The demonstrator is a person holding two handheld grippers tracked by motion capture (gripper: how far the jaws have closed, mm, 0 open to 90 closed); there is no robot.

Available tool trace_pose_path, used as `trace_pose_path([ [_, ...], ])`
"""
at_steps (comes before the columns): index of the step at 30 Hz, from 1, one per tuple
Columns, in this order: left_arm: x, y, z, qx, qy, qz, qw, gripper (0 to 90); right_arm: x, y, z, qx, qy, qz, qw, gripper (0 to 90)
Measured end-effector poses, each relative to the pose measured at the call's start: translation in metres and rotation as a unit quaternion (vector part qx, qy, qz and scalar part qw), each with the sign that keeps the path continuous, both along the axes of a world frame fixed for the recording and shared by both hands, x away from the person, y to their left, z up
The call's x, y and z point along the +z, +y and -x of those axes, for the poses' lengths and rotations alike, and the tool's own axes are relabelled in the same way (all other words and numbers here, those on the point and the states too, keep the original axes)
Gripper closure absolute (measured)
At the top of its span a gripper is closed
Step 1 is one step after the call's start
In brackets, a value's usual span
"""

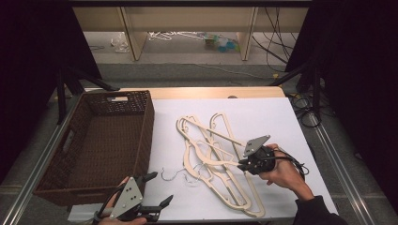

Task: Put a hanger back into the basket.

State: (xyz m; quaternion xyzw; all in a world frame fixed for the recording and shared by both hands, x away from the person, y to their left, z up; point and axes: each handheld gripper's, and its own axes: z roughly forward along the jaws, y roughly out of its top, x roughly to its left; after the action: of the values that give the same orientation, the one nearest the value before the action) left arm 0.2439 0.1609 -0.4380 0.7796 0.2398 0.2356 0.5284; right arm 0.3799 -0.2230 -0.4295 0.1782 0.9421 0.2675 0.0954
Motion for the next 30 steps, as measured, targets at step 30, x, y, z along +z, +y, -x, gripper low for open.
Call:
trace_pose_path([
  [30,-0.035,-0.08,-0.095,-0.069,-0.038,-0.219,0.9725,32.2,0.033,-0.018,0.044,0.026,0.027,-0.025,0.999,79.3],
])
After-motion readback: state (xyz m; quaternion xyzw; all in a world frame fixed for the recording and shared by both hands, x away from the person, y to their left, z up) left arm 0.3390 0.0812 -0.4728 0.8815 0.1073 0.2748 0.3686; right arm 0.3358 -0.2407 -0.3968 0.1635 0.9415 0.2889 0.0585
